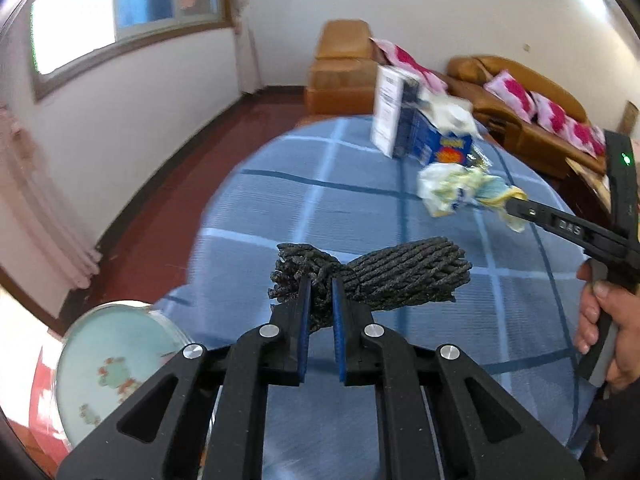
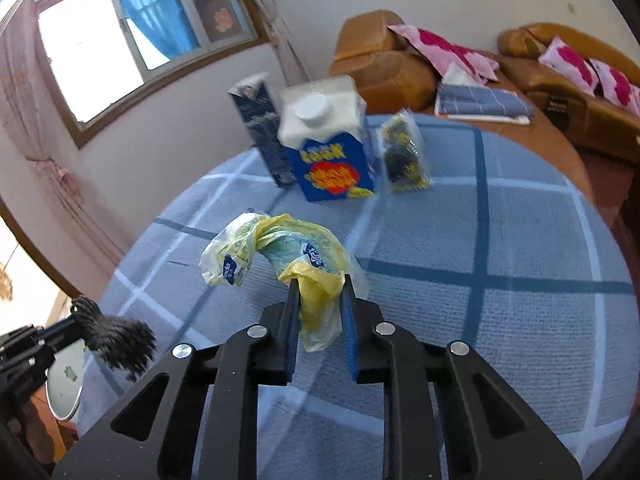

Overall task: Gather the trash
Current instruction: 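Carry the black mesh bundle and yellow plastic bag over the bin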

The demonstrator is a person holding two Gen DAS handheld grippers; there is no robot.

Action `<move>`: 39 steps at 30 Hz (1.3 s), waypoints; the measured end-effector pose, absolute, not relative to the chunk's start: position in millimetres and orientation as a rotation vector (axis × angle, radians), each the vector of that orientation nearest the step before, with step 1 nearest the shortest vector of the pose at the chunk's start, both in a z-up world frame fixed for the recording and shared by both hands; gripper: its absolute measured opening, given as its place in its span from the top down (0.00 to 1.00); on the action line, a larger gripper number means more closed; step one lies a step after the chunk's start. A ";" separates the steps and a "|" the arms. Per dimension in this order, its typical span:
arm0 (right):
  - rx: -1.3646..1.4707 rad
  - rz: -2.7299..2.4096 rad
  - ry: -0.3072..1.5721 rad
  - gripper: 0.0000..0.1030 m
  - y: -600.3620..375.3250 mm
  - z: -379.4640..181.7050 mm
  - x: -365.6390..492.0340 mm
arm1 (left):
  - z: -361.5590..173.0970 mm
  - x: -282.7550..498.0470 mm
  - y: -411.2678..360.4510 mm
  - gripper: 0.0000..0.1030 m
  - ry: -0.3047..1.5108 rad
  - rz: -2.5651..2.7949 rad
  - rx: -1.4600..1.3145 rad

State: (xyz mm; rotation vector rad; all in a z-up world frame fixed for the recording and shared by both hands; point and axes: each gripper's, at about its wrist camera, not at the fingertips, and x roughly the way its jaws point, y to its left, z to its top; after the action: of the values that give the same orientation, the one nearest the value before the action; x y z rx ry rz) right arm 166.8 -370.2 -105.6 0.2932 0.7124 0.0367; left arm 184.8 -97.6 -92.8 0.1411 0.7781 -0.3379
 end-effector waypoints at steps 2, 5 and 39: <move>0.267 0.062 0.694 0.82 -359.2 -96.9 166.2 | -81.7 176.4 -78.4 0.91 0.753 -0.297 0.138; 0.221 0.125 0.682 0.82 -329.6 -85.3 171.8 | -67.8 162.2 -50.0 0.91 0.725 -0.236 0.128; -0.124 0.510 0.704 0.82 -110.0 -96.5 187.0 | -62.3 96.9 92.7 0.90 0.735 0.089 0.094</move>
State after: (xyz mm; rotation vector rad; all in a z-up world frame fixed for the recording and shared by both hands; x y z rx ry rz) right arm 187.0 -110.0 -96.5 -0.1239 0.7035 0.5101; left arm 96.9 92.7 -62.3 0.0936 0.7350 0.0894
